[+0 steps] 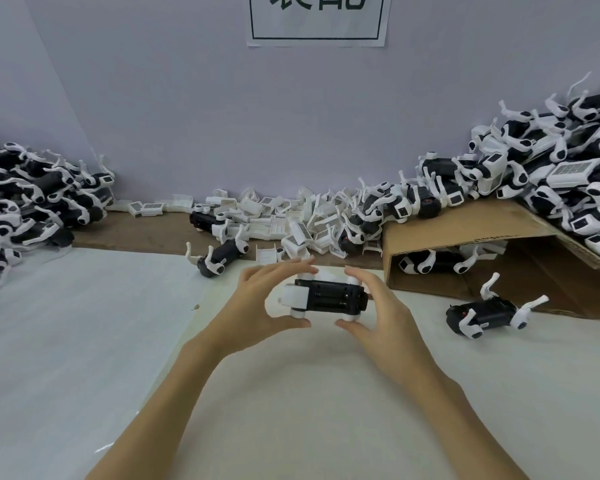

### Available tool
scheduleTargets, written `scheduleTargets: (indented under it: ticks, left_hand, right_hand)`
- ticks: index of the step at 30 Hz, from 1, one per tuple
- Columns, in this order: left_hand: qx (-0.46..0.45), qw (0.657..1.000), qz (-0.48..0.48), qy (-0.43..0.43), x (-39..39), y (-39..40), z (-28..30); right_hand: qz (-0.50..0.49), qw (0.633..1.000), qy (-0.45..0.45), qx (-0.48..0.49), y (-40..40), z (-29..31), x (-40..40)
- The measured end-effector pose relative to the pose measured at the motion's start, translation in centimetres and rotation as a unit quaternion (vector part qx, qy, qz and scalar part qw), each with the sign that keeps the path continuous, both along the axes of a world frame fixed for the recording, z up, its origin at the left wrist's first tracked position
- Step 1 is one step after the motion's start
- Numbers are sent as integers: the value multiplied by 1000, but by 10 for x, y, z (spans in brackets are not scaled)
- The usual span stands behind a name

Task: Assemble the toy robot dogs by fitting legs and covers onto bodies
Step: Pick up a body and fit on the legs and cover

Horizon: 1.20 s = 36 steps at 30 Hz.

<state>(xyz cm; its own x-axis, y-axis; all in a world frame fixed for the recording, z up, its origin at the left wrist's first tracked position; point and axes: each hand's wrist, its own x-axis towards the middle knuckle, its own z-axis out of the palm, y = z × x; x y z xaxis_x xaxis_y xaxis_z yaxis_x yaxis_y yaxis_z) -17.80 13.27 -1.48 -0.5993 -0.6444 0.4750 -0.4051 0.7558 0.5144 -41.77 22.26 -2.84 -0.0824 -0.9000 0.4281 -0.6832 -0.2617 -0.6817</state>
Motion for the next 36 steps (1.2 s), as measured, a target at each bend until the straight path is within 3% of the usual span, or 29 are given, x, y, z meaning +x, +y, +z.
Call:
scheduleTargets:
  ticks: [2,6,12,17,22,28,31,36]
  left_hand:
    - [-69,997,17,20,-7,3,-2]
    - [-67,997,11,45,-9,5,0]
    - [-11,990,27,139,-29,28,2]
    - [33,990,-19,136,-43,42,6]
    - [161,973,-71,152,-36,40,7]
    - [208,956,-60,196,-31,31,11]
    - [263,932,-14,249,-28,30,14]
    - [263,901,121,322,-46,41,11]
  right_hand:
    - [-8,1000,16,-21,-2,2,-4]
    - [-9,1000,20,-2,-4,3,-7]
    - [51,998,-31,-12,-4,-8,9]
    - [71,995,-63,-11,-6,-12,13]
    - [52,996,-77,-14,-5,-14,16]
    - [33,994,-106,-10,-4,-15,20]
    - [-26,997,-35,-70,-3,-12,20]
    - [-74,986,99,-111,-1,-10,32]
